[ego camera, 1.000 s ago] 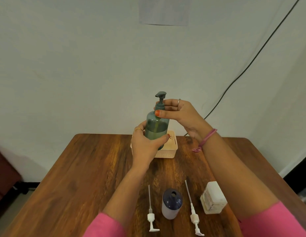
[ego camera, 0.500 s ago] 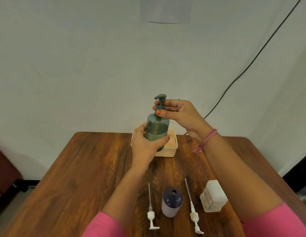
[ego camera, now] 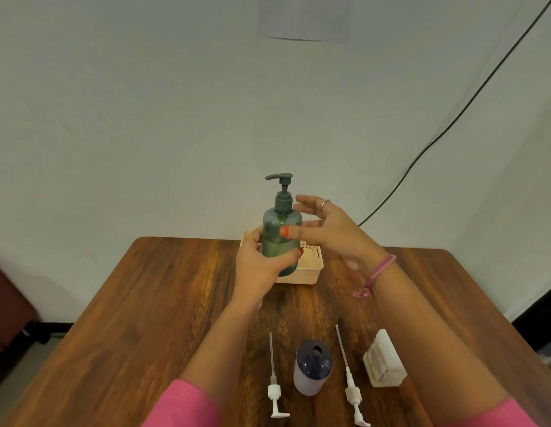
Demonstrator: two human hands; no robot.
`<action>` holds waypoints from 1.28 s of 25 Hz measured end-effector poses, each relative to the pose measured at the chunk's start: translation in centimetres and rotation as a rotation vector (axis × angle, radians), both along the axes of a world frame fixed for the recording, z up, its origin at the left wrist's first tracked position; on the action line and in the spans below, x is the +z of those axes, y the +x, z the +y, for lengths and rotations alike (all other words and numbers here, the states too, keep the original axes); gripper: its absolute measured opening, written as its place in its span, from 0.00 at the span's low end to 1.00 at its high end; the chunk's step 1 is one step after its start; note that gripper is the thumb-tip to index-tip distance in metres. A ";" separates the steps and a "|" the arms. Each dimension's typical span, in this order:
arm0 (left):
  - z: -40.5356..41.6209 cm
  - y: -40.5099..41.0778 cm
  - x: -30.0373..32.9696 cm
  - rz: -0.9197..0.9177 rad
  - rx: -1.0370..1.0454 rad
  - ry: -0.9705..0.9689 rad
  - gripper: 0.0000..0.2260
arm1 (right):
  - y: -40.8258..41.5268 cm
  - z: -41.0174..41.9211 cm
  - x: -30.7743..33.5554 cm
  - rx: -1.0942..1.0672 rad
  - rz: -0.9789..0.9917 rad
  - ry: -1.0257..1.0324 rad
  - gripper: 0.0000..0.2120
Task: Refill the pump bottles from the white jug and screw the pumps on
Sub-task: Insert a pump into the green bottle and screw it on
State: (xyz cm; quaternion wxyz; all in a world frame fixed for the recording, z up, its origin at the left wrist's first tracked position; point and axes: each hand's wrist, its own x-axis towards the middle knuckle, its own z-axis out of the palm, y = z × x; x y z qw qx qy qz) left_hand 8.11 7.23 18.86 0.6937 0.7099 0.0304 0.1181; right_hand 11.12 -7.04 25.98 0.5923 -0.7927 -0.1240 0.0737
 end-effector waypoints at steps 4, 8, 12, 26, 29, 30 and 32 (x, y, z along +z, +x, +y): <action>0.6 0.8 -0.5 0.007 -0.041 0.018 0.28 | 0.4 0.7 -2.1 -0.007 -0.011 -0.015 0.30; 1.6 2.1 -1.4 0.022 -0.079 0.028 0.31 | 2.7 1.7 -3.1 -0.078 -0.049 -0.068 0.29; 3.1 3.3 -4.2 0.195 -0.052 0.047 0.42 | 5.9 3.0 -4.9 -0.154 -0.064 -0.130 0.27; 7.9 3.6 -16.6 0.593 -0.082 0.090 0.15 | 18.3 7.2 -19.1 -0.277 0.160 -0.316 0.32; 8.4 4.0 -17.8 0.622 -0.076 0.088 0.14 | 19.6 7.5 -20.7 -0.294 0.198 -0.294 0.31; 8.5 4.1 -18.0 0.626 -0.075 0.086 0.14 | 20.0 7.6 -21.1 -0.299 0.208 -0.288 0.31; 8.8 4.4 -18.4 0.630 -0.072 0.076 0.14 | 20.5 7.7 -22.1 -0.303 0.223 -0.281 0.31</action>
